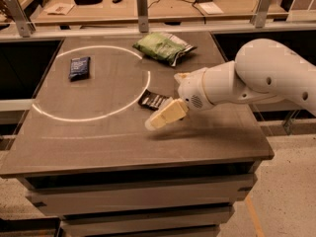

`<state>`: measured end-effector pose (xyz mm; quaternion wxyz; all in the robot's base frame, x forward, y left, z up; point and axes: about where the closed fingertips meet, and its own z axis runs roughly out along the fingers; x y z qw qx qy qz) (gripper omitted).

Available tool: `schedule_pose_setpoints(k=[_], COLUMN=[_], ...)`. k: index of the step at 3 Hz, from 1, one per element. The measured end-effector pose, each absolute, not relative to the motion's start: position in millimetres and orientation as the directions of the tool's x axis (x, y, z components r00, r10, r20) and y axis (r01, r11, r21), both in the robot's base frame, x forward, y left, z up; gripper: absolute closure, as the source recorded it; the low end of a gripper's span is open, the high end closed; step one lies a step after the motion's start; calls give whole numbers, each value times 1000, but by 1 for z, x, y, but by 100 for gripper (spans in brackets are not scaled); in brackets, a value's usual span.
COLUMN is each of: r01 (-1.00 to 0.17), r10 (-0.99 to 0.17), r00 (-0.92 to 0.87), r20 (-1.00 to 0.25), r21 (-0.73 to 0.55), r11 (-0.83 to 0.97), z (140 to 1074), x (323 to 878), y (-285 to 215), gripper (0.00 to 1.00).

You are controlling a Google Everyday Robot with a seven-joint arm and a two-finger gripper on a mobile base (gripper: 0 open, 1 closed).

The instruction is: Move rxbar chocolate near green jalapeno chip bag

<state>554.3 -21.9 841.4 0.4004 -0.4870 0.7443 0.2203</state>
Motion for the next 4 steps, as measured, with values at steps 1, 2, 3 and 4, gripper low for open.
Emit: schedule_pose_setpoints(k=[1,2,3,4], r01=[-903,-909,-917,-931], r10=[-553,-560,-561,-566], r00=[-213,-208,-186,-145], r20=[-805,-802,-807,-812], r21=[-54,-52,-61,-82], r11=[426,413,393,356], z=[833,828,831,840], x=[554,553,554,555], y=[-21,-20,-21,-20], gripper=[17,40,64,87])
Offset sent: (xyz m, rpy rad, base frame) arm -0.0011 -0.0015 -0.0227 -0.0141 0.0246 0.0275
